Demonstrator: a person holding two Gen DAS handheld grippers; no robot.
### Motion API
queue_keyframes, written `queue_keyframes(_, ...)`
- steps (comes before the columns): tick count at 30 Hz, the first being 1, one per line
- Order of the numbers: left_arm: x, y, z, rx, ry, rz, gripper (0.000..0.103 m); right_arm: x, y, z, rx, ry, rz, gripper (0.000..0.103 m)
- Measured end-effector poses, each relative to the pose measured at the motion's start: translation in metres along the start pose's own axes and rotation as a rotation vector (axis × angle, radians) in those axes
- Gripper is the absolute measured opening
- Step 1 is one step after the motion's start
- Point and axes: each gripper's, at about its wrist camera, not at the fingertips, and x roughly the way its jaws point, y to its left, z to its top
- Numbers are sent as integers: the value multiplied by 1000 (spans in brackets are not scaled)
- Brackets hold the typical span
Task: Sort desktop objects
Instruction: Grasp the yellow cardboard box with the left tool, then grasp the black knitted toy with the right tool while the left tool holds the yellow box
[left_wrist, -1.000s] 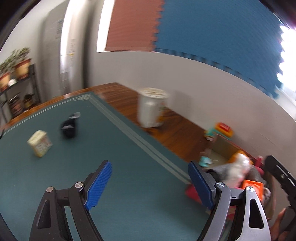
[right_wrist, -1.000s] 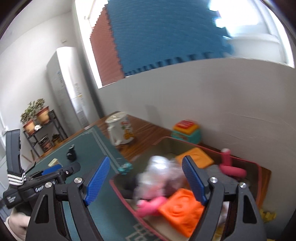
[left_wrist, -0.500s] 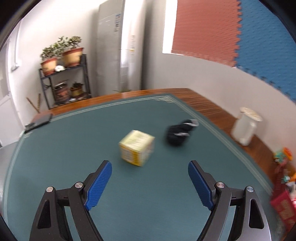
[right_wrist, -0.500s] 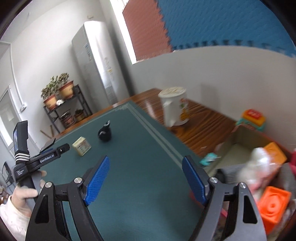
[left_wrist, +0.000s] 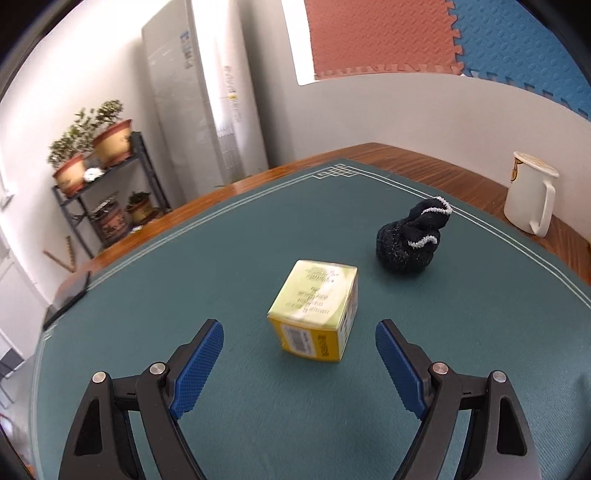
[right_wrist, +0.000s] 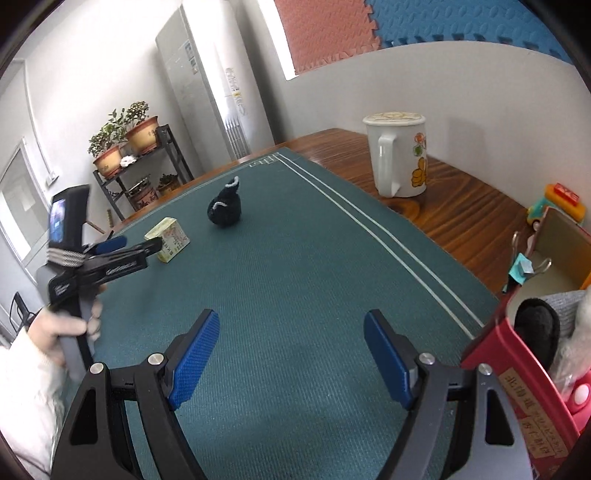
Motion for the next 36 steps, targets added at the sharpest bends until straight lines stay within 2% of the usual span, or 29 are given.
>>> queue_keyframes(5,27,-1,7,-2,67,-43,86,-1,2,0,-14,-4,-2,83)
queue_keyframes(8,33,-3,10,-5,76,-64,85,0,3,0,-18,-1,-9,83)
queue_keyframes(10,35,-7,10,9,84,-70,66,1,4,-1,-25,1,-7,83)
queue_keyframes(11,36,-8,10,7,97,-71,51,1,5,-1,-29,2,-7,83)
queue_keyframes(12,39,-9,9,-10,114,-79,50,2,6,-1,-32,3,-5,83)
queue_keyframes(23,11,-17,-2,-158,102,-99,48,3,2,-2,-20,7,1,83)
queue_keyframes(29,-28,-26,-7,-238,67,-40,48,5,-2,-2,0,14,8,83)
queue_keyframes(32,-50,-28,-13,-302,52,-41,48,6,-5,-3,15,18,27,83)
queue_keyframes(36,-74,-36,-22,-313,13,13,48,8,-5,-5,17,16,35,83)
